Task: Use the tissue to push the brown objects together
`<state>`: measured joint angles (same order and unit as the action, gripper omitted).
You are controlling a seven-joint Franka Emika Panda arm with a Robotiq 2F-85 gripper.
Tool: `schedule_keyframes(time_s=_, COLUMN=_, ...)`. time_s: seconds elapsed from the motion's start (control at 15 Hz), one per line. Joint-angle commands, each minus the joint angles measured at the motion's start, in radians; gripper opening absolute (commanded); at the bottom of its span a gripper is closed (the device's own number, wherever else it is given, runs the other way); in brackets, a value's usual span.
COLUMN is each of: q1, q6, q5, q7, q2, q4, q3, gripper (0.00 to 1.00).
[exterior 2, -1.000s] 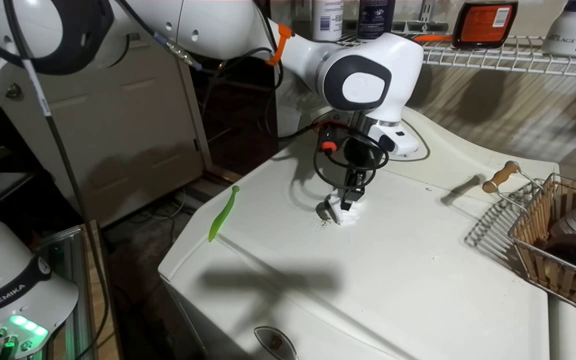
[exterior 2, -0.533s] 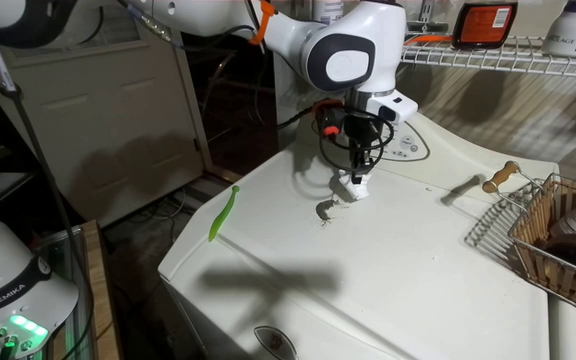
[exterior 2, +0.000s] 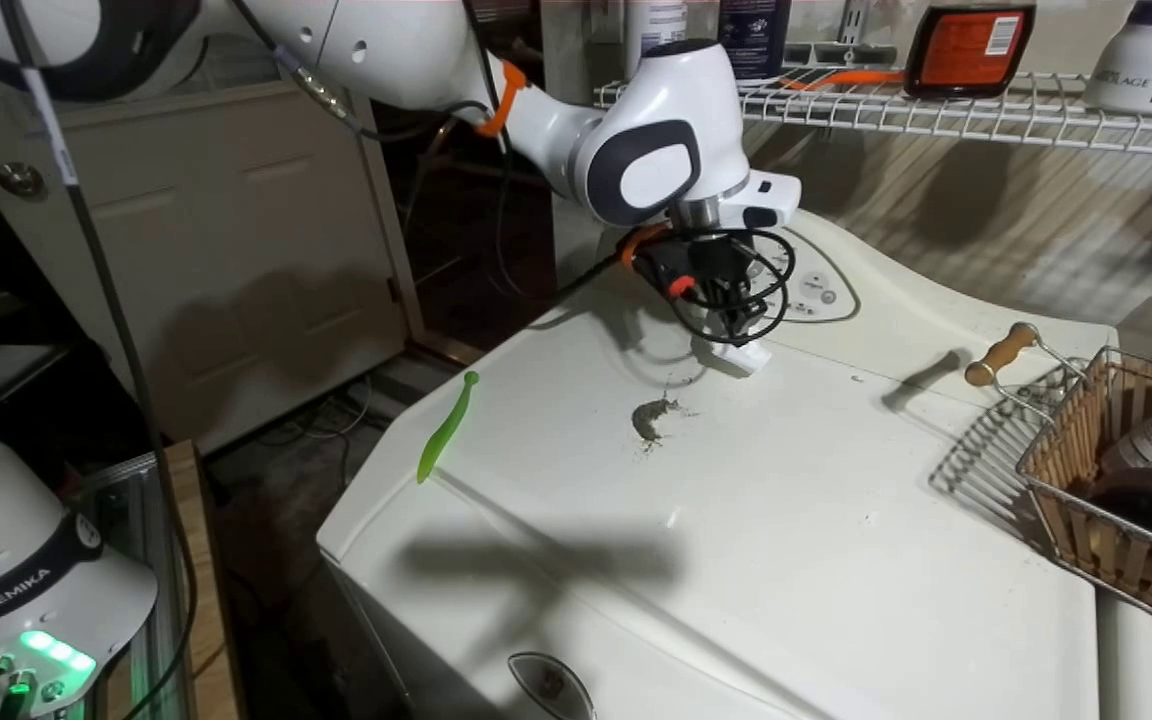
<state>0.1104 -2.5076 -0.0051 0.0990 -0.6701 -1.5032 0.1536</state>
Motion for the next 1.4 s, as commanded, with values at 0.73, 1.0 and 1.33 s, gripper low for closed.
schedule_keyframes(time_s=0.73, q1=-0.001, q6=-0.525, q5=-0.069, q7=-0.251, q2=-0.092, q4=-0.13, q3=-0.085, gripper=0.01)
schedule_keyframes(time_s=1.0, q1=-0.079, q6=-0.433, q5=-0.098, q7=-0.193, q2=-0.092, q4=-0.127, q3=0.049, gripper=0.01)
schedule_keyframes(time_s=1.33, q1=-0.11, q6=-0.225, q5=-0.144, q7=-0.174, q2=-0.063, q4=-0.123, q3=0.096, gripper=0.01)
